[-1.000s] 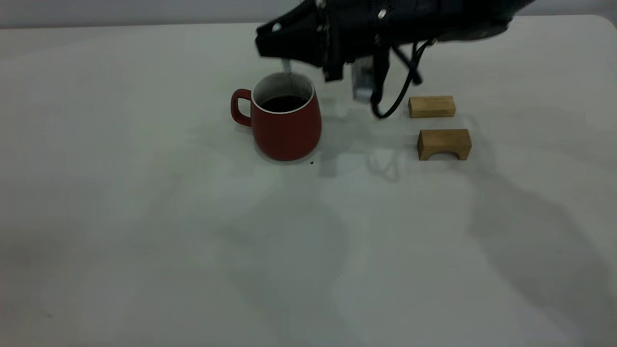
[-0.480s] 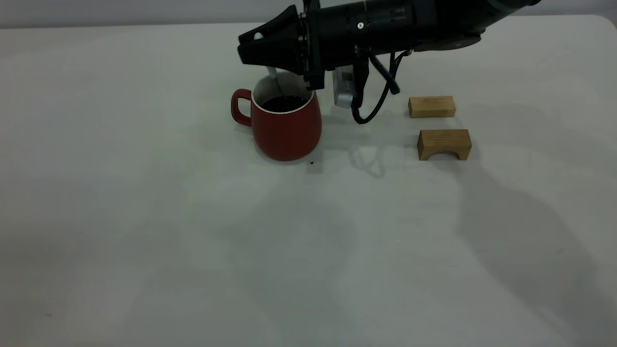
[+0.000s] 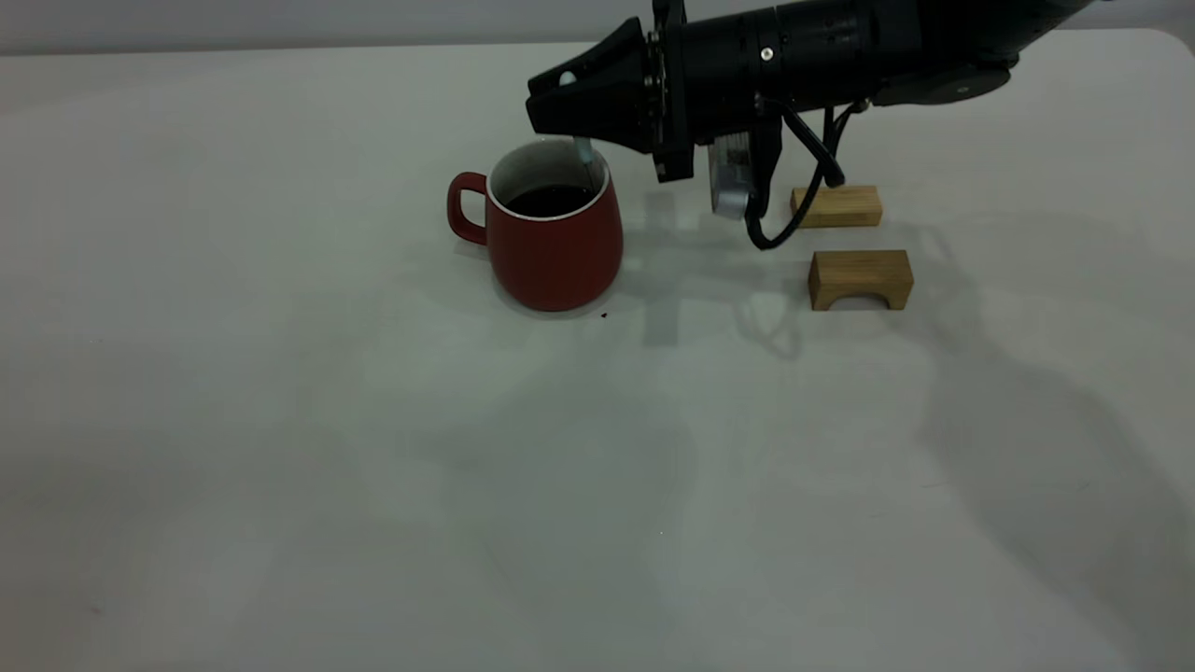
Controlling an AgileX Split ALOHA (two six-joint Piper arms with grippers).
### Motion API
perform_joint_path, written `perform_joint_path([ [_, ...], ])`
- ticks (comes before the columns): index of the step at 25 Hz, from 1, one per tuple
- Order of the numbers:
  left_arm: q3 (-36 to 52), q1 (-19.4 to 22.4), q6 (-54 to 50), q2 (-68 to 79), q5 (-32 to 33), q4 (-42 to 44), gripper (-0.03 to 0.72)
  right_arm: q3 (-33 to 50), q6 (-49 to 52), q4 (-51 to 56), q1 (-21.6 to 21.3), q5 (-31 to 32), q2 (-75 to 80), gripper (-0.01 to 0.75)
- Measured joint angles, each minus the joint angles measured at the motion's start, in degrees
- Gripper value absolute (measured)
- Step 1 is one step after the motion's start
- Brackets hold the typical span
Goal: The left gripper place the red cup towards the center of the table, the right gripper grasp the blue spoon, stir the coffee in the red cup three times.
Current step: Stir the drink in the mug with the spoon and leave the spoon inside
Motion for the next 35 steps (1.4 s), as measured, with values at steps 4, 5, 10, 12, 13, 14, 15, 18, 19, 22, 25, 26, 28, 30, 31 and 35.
perform_joint_path([
  [4,0.00,0.00,0.00,0.00,0.00,0.00,0.446,-0.27,0.00,0.26,1.73,-0.18,-0.06,0.133],
  [5,0.00,0.00,0.00,0.00,0.00,0.00,0.446,-1.16,0.00,0.25,2.37,-0.18,0.25,0.133],
  [10,0.00,0.00,0.00,0.00,0.00,0.00,0.446,-9.11,0.00,0.30,4.43,-0.07,3.33,0.133],
  [12,0.00,0.00,0.00,0.00,0.00,0.00,0.446,-10.90,-0.13,0.30,4.35,-0.07,4.35,0.133],
  [13,0.00,0.00,0.00,0.00,0.00,0.00,0.446,-11.20,-0.18,0.30,4.06,-0.07,4.43,0.133],
  [14,0.00,0.00,0.00,0.00,0.00,0.00,0.446,-11.19,-0.18,0.18,3.66,-0.07,4.47,0.133],
  [15,0.00,0.00,0.00,0.00,0.00,0.00,0.446,-11.19,-0.18,-0.07,3.02,-0.05,4.47,0.133],
  [18,0.00,0.00,0.00,0.00,0.00,0.00,0.446,-9.79,-0.18,-0.82,0.64,-0.08,3.82,0.133],
  [19,0.00,0.00,0.00,0.00,0.00,0.00,0.446,-8.61,-0.18,-0.99,-0.04,-0.08,3.14,0.133],
  [22,0.00,0.00,0.00,0.00,0.00,0.00,0.446,-3.38,-0.18,-0.94,-0.48,-0.22,0.47,0.133],
  [25,0.00,0.00,0.00,0.00,0.00,0.00,0.446,-0.52,-0.18,-0.04,0.48,-0.15,-0.80,0.133],
  [26,0.00,0.00,0.00,0.00,0.00,0.00,0.446,-0.30,-0.18,0.31,1.02,-0.15,-0.80,0.133],
  [28,0.00,0.00,0.00,0.00,0.00,0.00,0.446,-0.29,-0.18,0.31,2.35,-0.23,-0.80,0.133],
  [30,0.00,0.00,0.00,0.00,0.00,0.00,0.446,-1.31,-0.18,0.25,3.57,-0.30,-0.54,0.133],
  [31,0.00,0.00,0.00,0.00,0.00,0.00,0.446,-2.48,-0.18,0.30,4.13,-0.30,-0.23,0.133],
  [35,0.00,0.00,0.00,0.00,0.00,0.00,0.446,-8.56,-0.18,0.30,4.81,-0.18,2.13,0.133],
])
